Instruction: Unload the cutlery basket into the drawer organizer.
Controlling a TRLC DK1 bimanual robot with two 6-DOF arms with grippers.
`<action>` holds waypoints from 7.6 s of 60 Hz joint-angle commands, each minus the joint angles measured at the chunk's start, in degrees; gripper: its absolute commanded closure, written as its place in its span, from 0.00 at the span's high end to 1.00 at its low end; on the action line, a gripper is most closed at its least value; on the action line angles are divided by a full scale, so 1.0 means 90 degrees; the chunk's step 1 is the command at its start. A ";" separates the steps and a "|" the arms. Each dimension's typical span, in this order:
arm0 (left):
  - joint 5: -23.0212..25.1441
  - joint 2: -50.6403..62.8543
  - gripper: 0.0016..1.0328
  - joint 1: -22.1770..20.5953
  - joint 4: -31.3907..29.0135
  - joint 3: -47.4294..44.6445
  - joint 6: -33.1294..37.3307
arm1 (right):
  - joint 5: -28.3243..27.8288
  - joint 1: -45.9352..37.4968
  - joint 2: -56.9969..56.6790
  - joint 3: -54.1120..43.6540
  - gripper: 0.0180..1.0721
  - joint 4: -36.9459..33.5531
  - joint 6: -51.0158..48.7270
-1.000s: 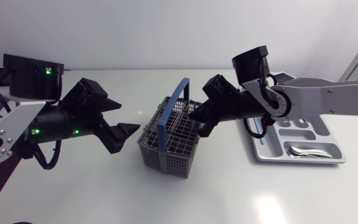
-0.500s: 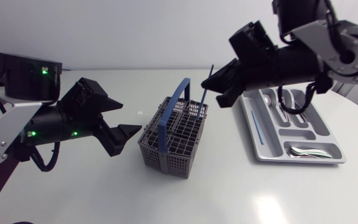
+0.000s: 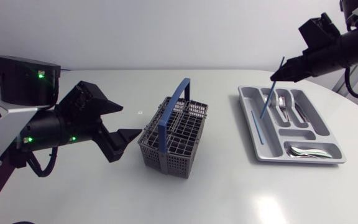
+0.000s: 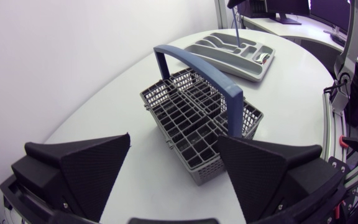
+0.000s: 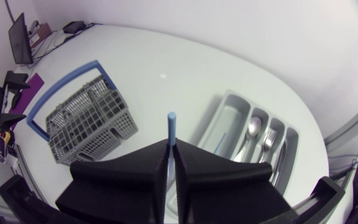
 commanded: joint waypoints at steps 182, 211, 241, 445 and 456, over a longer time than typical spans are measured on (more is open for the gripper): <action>-0.1077 0.4568 0.94 0.1311 0.2806 0.1392 0.1160 | 0.1174 0.2853 0.1737 -0.0929 0.68 0.1670 0.1904; -0.1263 0.4949 0.94 0.1331 0.2757 0.1988 0.1141 | 0.1575 0.3029 0.1854 -0.0754 0.68 0.1806 0.2051; -0.1390 0.4880 0.94 0.1360 0.2786 0.1978 0.1102 | 0.1799 0.3254 0.1669 -0.0978 0.68 0.1826 0.2168; -0.1116 -0.6523 0.95 0.2870 0.1161 -0.4308 -0.2517 | 0.2578 0.0223 -0.7937 -0.7610 0.95 0.4723 0.1479; -0.1077 -0.6692 0.95 0.2932 0.1067 -0.4428 -0.2629 | 0.2545 0.0278 -0.8596 -0.8141 0.95 0.4817 0.1994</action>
